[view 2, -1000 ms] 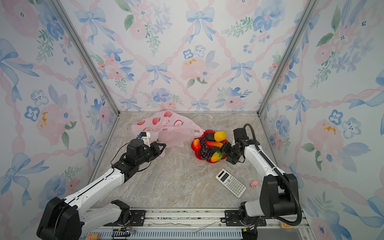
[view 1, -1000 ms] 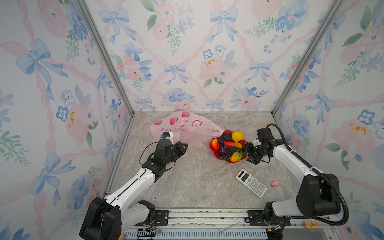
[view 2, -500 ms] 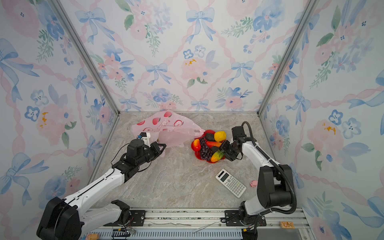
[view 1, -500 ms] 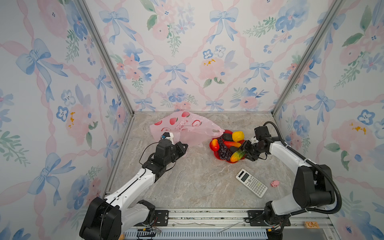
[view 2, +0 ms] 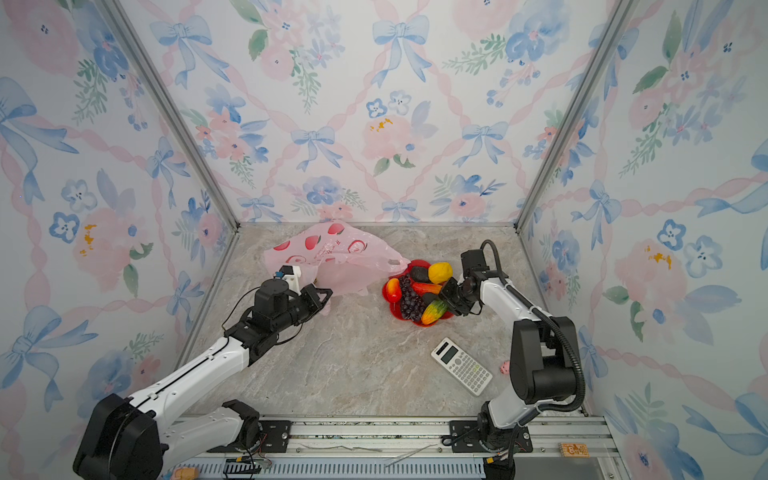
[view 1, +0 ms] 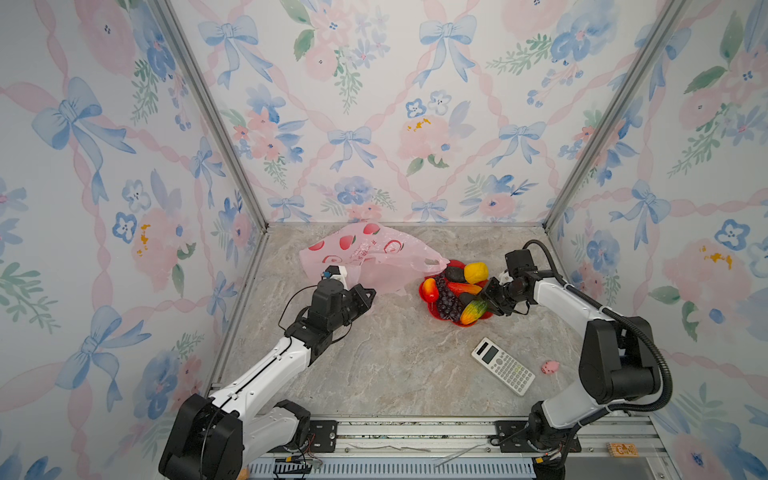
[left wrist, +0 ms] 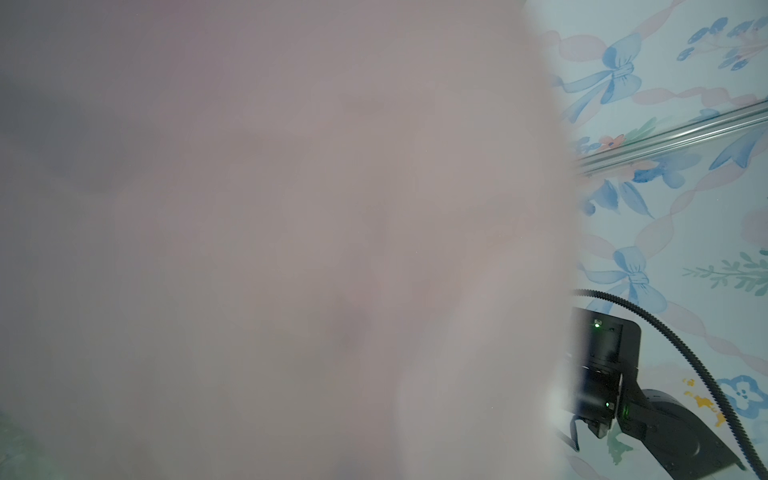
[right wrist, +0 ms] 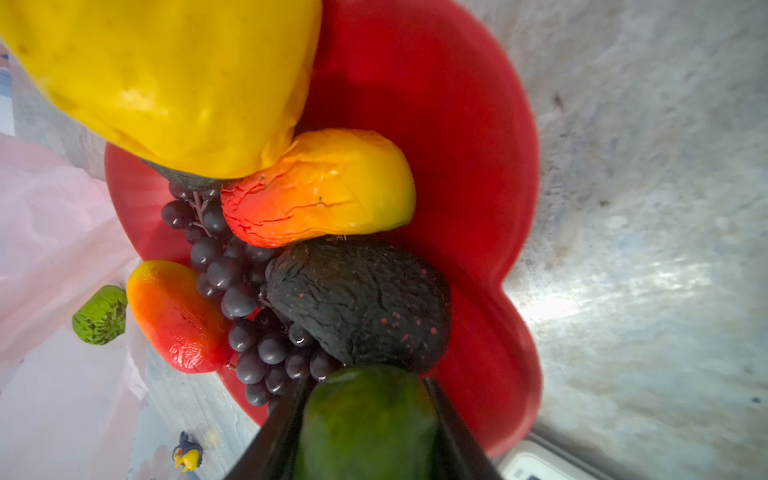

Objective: Place the fruits into the plastic bag
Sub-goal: 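Reach the right gripper into the bowl and grasp the green-yellow papaya, then lift the papaya and carry it toward the bag mouth with the right gripper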

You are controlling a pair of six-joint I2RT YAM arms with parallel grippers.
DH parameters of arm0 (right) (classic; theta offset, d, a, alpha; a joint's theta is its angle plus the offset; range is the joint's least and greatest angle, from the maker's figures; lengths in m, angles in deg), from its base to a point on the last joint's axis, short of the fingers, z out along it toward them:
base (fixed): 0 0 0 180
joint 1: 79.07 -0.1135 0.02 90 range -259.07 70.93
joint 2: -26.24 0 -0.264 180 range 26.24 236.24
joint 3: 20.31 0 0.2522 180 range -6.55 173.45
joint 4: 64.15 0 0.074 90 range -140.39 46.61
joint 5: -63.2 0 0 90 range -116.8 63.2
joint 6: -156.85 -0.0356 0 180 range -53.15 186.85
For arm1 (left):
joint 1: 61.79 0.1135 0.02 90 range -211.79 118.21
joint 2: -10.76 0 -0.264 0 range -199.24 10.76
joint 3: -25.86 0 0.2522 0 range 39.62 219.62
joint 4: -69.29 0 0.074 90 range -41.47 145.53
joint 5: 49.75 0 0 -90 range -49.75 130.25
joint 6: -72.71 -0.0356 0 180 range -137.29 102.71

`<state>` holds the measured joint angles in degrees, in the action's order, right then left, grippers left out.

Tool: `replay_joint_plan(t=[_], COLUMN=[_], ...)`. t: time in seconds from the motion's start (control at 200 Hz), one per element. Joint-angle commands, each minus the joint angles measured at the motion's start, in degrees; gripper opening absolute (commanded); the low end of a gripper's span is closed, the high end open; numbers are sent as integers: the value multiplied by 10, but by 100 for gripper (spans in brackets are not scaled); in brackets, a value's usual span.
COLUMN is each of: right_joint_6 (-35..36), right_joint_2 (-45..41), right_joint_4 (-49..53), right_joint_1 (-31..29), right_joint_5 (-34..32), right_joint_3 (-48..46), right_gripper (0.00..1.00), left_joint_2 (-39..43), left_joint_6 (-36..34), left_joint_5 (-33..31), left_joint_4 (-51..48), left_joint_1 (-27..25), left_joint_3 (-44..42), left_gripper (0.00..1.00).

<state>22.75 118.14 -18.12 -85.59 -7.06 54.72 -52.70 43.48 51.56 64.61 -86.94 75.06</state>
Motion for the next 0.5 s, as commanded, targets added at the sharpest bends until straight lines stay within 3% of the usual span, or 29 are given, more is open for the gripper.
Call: replay_joint_plan(t=[0.0,0.255,0.495], right_joint_6=[3,7,-13], right_joint_2=[4,-19,-60], right_joint_4=[3,24,40], right_joint_1=[-7,3,32], right_joint_5=[5,9,47], right_joint_3=[18,22,20], right_gripper=[35,19,16], left_joint_2=[7,5,5], left_joint_6=[8,14,21], left_joint_5=[-9,-6,-6], left_joint_4=[-5,0,6], left_joint_1=[-3,-3,-2], left_joint_3=[-9,-8,-9], left_gripper=[0,0,0])
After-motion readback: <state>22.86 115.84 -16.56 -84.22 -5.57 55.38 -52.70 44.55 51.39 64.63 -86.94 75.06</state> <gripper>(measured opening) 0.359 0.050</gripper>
